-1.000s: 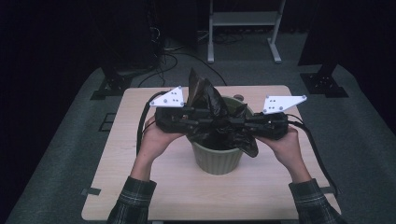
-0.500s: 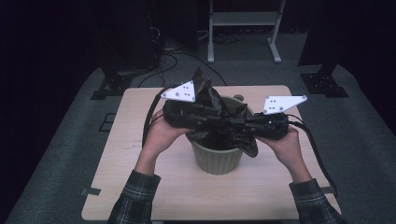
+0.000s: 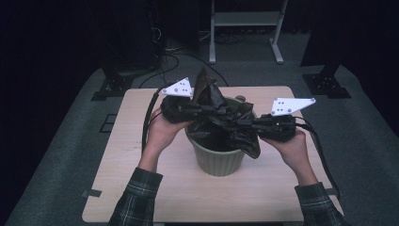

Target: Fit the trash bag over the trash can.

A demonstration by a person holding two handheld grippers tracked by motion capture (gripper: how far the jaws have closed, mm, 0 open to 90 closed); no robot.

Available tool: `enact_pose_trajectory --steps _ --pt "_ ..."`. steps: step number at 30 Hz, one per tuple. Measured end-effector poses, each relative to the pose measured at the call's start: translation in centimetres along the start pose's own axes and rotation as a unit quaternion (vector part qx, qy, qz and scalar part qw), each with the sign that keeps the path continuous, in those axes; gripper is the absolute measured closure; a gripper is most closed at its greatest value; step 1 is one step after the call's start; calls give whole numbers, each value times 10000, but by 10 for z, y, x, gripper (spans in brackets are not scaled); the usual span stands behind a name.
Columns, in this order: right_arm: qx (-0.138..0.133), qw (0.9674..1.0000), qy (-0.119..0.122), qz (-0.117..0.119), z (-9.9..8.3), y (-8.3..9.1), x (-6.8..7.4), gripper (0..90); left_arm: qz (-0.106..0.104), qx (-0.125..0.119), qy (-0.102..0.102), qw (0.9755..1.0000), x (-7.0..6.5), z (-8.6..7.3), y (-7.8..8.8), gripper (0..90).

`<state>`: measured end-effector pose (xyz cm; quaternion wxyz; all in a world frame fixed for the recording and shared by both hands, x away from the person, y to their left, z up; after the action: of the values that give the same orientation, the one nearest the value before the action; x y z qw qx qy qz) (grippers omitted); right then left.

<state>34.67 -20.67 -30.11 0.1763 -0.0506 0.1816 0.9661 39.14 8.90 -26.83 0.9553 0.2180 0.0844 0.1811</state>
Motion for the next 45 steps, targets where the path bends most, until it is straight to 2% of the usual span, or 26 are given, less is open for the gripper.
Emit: enact_pose_trajectory --steps 6,9,10,11,14,16,18,19,20,22,26,30,32,34,36,40,45 --pt "-21 10000 -43 69 -2 10 2 900 214 -168 131 9995 12 -2 3 899" --pt "-81 9995 -101 271 -5 12 8 900 280 -277 176 9991 14 0 3 899" --pt "-45 9990 -88 429 -6 8 13 900 313 -310 189 9988 15 1 2 899" --pt "14 9988 -45 491 -7 6 16 900 331 -358 199 9986 16 2 2 899" --pt "234 9969 21 753 -10 -5 28 900 577 -390 253 9972 19 8 1 899" --pt "288 9964 26 798 -12 -7 31 900 691 -423 268 9964 23 9 3 899" --pt "304 9965 21 782 -13 -4 30 900 609 -457 301 9966 25 10 2 899" --pt "276 9968 22 747 -13 -2 29 872 546 -478 279 9970 23 10 1 899" --pt "200 9978 47 637 -11 1 28 785 500 -461 212 9975 21 11 0 899" --pt "-15 9984 15 564 -5 8 24 714 443 -416 108 9981 15 12 -6 898" --pt "-372 9989 165 239 17 25 21 691 300 -349 8 9989 8 14 -17 898" --pt "-558 9980 294 -25 39 32 14 656 199 -291 -77 9993 3 15 -24 898" --pt "-536 9977 358 -207 49 32 8 628 186 -259 -115 9994 1 15 -26 898" --pt "-592 9974 317 -248 57 32 0 603 126 -266 -132 9995 0 16 -27 898" --pt "-461 9974 308 -454 62 28 -8 583 105 -251 -158 9995 -2 17 -28 898" --pt "-346 9981 141 -497 60 18 -24 571 51 -232 -194 9995 -5 17 -31 898" --pt "-269 9977 94 -613 54 10 -32 559 50 -190 -251 9995 -6 19 -31 898"
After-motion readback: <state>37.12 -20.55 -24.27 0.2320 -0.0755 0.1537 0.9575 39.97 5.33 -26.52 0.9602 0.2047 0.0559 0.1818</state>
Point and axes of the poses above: each handheld gripper's, and its own axes: y roughly backward along the jaws, z roughly out of its top, x roughly to its left, the point moved 1 cm from there along -y, roughly forward along the jaws, and after that the axes turned 9 degrees about y, right-handed, at the moved point
